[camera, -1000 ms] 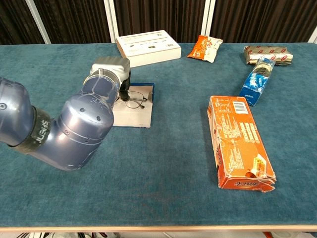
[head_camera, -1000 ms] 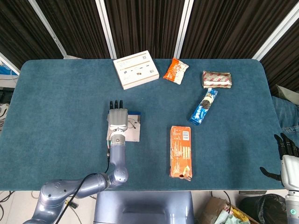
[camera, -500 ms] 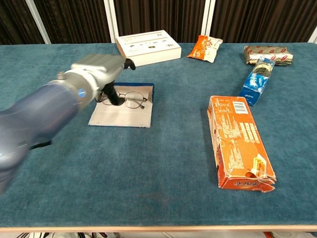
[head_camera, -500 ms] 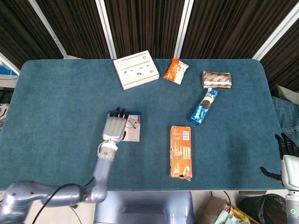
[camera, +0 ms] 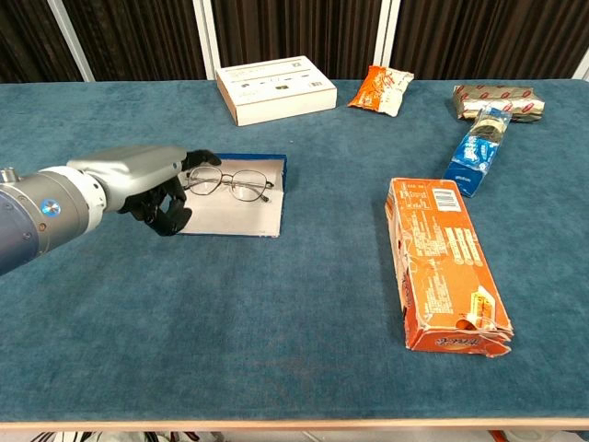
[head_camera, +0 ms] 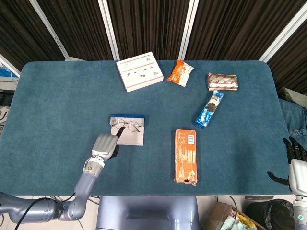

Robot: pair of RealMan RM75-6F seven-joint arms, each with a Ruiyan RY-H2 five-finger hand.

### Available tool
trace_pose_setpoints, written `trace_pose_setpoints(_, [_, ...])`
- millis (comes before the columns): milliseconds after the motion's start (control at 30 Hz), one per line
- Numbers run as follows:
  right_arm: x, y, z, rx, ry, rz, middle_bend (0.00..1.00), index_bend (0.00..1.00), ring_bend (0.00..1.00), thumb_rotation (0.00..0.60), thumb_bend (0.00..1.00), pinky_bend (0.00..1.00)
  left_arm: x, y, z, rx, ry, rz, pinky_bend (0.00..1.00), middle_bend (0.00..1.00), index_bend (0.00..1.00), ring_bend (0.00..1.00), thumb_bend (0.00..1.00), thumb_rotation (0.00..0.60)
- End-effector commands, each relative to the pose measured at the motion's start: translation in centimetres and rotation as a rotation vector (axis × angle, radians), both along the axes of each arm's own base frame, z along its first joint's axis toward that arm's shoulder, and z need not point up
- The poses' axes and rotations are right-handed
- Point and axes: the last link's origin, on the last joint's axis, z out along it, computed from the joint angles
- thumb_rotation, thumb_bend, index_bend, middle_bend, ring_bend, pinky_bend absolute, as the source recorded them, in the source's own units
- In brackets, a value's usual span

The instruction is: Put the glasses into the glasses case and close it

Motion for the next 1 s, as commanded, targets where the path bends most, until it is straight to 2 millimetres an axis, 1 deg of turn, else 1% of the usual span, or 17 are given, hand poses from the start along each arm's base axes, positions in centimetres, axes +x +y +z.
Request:
trace_pose_setpoints(33, [0.0,0.0,0.0,0.0,-0.001,-0.003,0.0,0.05,0.1,0.6,0.17,0.16,-0.2,0.6,-0.3,0.001,0.004,0.014,0.86,0.77,0.0,0.82,0.55,0.6])
trace_pose_setpoints(167, [0.0,0.0,0.0,0.0,0.0,-0.004,0.0,0.05,0.1,0.6,0.17,0.16,-0.1,1.0,-0.7,0.007,-0.005,0.027,0.86,0.78,0.0,0.82,0.57,0.6])
trace_pose_setpoints(567, [-0.1,0.0,0.0,-0.002,-0.004,-0.01,0.0,0.05,0.1,0.6,0.18,0.16,-0.3,1.9,-2.2,0.017,0.021,0.048,0.86,0.78,0.0,0.82,0.57,0.6])
trace_pose_setpoints(767, [-0.1,0.0,0.1,-0.004,-0.004,-0.011,0.0,0.05,0.1,0.6,0.19,0.16,0.0,2.7,-2.7,0.026,0.018,0.07,0.86,0.78,0.0,0.82,0.57,0.6])
trace_pose_setpoints(1000, [-0.1,0.0,0.1,-0.006,-0.004,-0.012,0.0,0.05,0.1,0.6,0.19,0.16,0.2,3.0,-3.4,0.021,0.034,0.077,0.86,0.78,0.0,0.82,0.57,0.6])
